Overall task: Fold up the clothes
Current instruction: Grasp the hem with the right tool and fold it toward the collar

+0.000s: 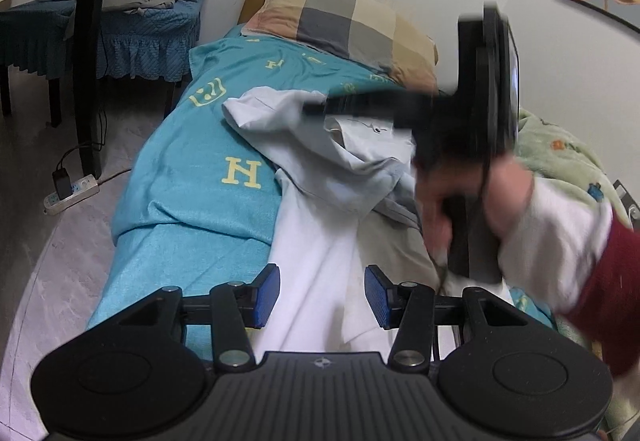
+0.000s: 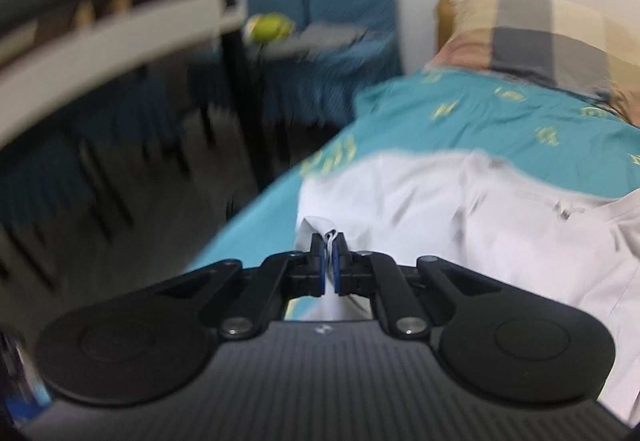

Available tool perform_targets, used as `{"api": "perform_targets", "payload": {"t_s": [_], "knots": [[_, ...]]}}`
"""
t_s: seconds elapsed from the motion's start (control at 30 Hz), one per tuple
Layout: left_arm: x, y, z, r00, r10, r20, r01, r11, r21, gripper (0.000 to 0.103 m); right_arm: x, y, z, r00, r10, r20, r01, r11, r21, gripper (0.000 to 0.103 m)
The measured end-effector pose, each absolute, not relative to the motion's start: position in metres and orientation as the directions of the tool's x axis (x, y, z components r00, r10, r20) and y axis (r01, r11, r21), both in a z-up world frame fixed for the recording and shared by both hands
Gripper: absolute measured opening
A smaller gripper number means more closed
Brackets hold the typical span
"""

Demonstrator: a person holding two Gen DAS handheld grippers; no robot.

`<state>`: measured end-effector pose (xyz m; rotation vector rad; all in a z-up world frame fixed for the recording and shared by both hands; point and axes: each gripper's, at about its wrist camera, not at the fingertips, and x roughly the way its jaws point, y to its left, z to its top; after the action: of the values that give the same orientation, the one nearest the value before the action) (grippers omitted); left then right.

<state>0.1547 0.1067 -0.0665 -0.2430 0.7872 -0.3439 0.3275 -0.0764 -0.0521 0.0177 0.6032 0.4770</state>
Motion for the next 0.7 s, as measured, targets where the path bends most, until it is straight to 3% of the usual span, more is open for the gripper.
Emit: {"api": "perform_targets", "payload": {"t_s": [0.2,0.4,0.53,0.7], "knots": [[0.158,0.099,-0.073,0.643,-0.383,-0.663,0.215,0.921,-0.323,0.050,0.396,-0.125,-0.031,0.820,0.311,-0.481,-0.219,0.946,0.238,0.006],[0.168,0.098,-0.088,0.621,-0.365,-0.693,0.201,0.930,-0.308,0.050,0.450,-0.170,-0.073,0.804,0.162,-0.572,0.014,0.957,0.290,0.006],[0.176,0.100,-0.098,0.607,-0.347,-0.715,0.185,0.937,-0.297,0.050,0.455,-0.179,-0.117,0.749,0.160,-0.643,0.057,0.951,0.302,0.006],[0.179,0.100,-0.104,0.601,-0.335,-0.726,0.176,0.941,-0.289,0.050,0.442,-0.186,-0.123,0.777,0.206,-0.595,0.042,0.926,0.375,0.008]]}}
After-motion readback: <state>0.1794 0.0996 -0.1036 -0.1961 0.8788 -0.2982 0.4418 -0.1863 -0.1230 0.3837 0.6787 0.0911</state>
